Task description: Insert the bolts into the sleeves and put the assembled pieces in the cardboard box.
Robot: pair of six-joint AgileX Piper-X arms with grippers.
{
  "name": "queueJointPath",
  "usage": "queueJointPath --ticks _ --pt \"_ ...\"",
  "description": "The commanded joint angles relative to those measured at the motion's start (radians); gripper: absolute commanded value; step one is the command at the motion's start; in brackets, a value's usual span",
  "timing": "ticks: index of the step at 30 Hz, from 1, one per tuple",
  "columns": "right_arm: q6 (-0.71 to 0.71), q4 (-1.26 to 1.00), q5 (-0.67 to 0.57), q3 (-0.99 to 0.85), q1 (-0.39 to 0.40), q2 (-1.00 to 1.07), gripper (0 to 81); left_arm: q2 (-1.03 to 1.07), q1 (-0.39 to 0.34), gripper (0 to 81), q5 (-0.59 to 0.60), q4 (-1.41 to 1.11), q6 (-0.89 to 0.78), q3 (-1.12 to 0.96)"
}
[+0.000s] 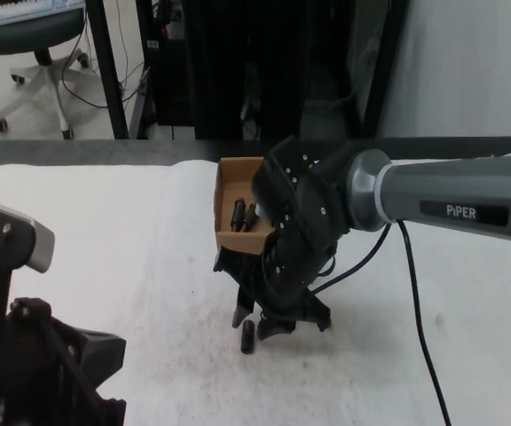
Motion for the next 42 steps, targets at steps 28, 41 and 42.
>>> queueJointPath --ticks 28,41,42 --pt "-1.223 0.274 0.387 -0.099 -0.074 -0.204 0.8 0.619 -0.002 0.3 0.167 -0.146 -0.071 -0.192" --pt "-1.080 0.498 0.390 -0.099 -0.286 -0.204 32.9 1.254 -0.120 0.1 0.073 0.215 -0.045 -0.840" --pt "-1.080 0.499 0.390 -0.099 -0.296 -0.204 34.2 1.275 -0.129 0.4 0.073 0.247 -0.045 -0.868"
